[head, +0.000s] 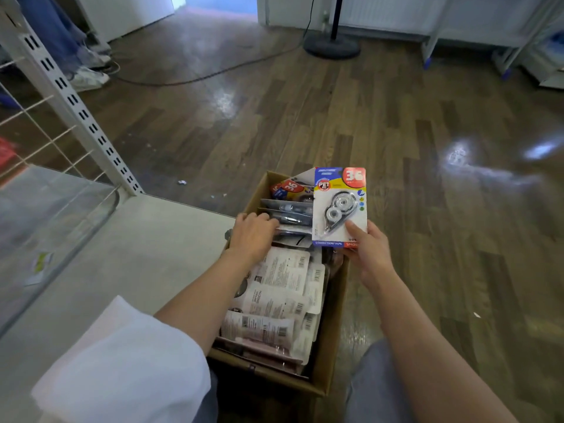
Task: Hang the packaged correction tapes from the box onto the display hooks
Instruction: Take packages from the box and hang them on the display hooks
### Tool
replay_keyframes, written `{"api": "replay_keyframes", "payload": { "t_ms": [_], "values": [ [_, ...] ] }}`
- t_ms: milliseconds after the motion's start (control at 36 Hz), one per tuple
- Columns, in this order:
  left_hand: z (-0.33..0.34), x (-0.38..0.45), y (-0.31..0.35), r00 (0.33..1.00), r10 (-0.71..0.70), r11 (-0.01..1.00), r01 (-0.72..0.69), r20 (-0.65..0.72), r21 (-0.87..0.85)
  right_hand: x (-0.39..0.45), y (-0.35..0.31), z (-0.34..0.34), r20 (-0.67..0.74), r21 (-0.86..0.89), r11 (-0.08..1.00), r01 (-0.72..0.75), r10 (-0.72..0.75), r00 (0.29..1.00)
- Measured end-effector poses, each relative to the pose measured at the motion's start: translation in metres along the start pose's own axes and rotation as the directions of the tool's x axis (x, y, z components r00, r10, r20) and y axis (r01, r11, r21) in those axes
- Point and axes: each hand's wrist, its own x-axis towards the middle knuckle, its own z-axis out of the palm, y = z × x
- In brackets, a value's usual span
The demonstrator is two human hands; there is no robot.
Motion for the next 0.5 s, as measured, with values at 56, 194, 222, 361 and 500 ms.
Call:
{"api": "replay_keyframes", "payload": {
  "t_ms": [56, 194, 222, 361, 500],
  "values": [
    [-0.005, 0.001, -0.005, 0.998, 0.022, 1.0, -0.023, -0.064, -0.005, 0.0, -0.001, -0.002, -0.017, 0.027, 1.0, 0.0, 0.0, 1.0],
    [-0.027, 0.006, -0.017, 0.987, -0.082, 0.978, 0.054, -0.135, -0.202, 0.002, -0.001, 0.0, 0.006, 0.012, 1.0, -0.016, 0.016, 1.0],
    [-0.03, 0.007, -0.019, 0.984, -0.117, 0.965, 0.081, -0.133, -0.248, 0.003, 0.0, 0.001, 0.015, 0.005, 1.0, -0.019, 0.019, 1.0],
    [-0.039, 0.004, -0.027, 0.957, -0.27, 0.905, 0.216, -0.102, -0.366, 0.004, 0.003, 0.006, 0.033, -0.013, 1.0, -0.023, 0.023, 0.999],
    [-0.045, 0.004, -0.039, 0.863, -0.505, 0.684, 0.393, -0.01, -0.615, 0.005, 0.006, 0.009, 0.053, -0.028, 0.999, -0.027, 0.029, 0.998]
  ]
}}
